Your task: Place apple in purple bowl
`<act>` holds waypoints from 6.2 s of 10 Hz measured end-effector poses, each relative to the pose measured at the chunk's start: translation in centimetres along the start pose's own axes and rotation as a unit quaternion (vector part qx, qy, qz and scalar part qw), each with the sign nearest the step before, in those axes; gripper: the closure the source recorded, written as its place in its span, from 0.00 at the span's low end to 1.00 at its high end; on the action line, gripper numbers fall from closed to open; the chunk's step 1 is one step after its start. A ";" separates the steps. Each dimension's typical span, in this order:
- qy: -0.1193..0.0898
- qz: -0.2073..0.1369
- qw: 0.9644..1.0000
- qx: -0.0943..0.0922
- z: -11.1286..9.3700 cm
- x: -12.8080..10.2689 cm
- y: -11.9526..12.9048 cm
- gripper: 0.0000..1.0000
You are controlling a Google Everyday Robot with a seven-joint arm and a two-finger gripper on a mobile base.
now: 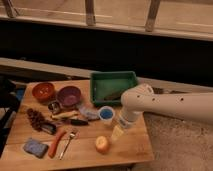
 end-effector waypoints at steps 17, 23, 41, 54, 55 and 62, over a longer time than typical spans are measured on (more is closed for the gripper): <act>-0.005 -0.053 0.996 -0.064 6.8 -5.3 8.2 0.20; -0.001 -0.042 0.996 -0.077 9.2 -4.8 7.6 0.25; -0.125 -0.171 0.974 -0.078 -5.5 -14.8 8.4 1.00; -0.184 -0.181 0.965 -0.049 -7.4 -23.4 5.2 1.00; -0.192 -0.186 0.962 -0.046 -7.4 -25.5 5.8 1.00; -0.230 -0.244 0.942 -0.010 -8.3 -38.6 7.3 1.00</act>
